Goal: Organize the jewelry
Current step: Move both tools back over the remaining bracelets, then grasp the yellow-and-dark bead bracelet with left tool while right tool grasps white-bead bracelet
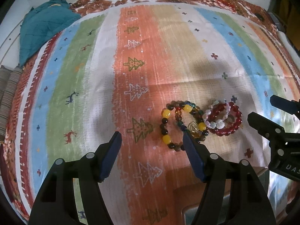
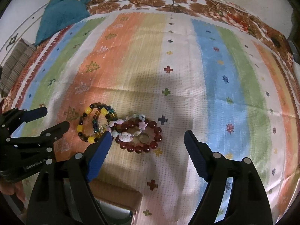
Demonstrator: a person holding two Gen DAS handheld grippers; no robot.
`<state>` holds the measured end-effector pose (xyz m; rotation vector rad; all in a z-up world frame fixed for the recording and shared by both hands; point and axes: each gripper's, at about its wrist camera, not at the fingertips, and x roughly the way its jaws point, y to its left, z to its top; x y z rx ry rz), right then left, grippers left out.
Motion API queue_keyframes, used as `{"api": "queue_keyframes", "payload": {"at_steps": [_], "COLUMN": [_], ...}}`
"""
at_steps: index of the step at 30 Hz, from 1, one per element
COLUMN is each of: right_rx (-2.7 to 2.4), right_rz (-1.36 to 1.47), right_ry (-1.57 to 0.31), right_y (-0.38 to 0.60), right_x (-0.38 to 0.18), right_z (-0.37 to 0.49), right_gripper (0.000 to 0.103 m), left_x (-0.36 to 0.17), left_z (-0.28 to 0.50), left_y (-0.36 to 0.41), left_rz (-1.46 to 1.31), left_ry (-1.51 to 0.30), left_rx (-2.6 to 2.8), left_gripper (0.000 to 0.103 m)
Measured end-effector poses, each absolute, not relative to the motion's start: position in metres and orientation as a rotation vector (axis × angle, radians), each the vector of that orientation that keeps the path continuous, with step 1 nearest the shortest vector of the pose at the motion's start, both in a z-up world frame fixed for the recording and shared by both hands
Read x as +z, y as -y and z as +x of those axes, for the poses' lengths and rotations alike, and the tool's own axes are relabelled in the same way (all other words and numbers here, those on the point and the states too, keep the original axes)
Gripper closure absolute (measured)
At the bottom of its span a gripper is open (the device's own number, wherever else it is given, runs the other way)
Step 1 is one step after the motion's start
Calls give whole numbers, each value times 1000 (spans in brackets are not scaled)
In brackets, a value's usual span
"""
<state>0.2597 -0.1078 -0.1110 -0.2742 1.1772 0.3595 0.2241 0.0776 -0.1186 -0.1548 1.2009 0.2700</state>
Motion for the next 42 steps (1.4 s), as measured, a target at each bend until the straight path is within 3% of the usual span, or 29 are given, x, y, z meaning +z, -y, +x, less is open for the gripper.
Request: {"api": "queue_keyframes", "payload": {"at_steps": [18, 21, 26, 34, 37, 39, 42], "right_rx": [342, 361, 370, 377, 391, 391, 396], "right_rz": [-305, -310, -324, -359, -355, -369, -361], "right_ry": [-1280, -1291, -1302, -1317, -1320, -1315, -1314], "right_y": [101, 97, 93, 86, 84, 82, 83], "right_x": [-152, -158, -165, -174, -173, -173, -173], "right_z": [289, 291, 297, 301, 303, 302, 303], "right_gripper": [23, 24, 36, 60, 69, 69, 70], "left_x": [-152, -157, -164, -171, -171, -171, -172], "left_z": [245, 248, 253, 258, 258, 258, 259], "left_y": [-88, -89, -89, -86, -86, -87, -85], "left_rz": [-149, -147, -136, -106, -109, -111, -109], "left_ry": [-1274, -1287, -1303, -1313, -1312, -1312, -1313], "left_rx": [264, 261, 256, 250, 248, 254, 262], "left_gripper": [37, 42, 46, 58, 72, 87, 92]}}
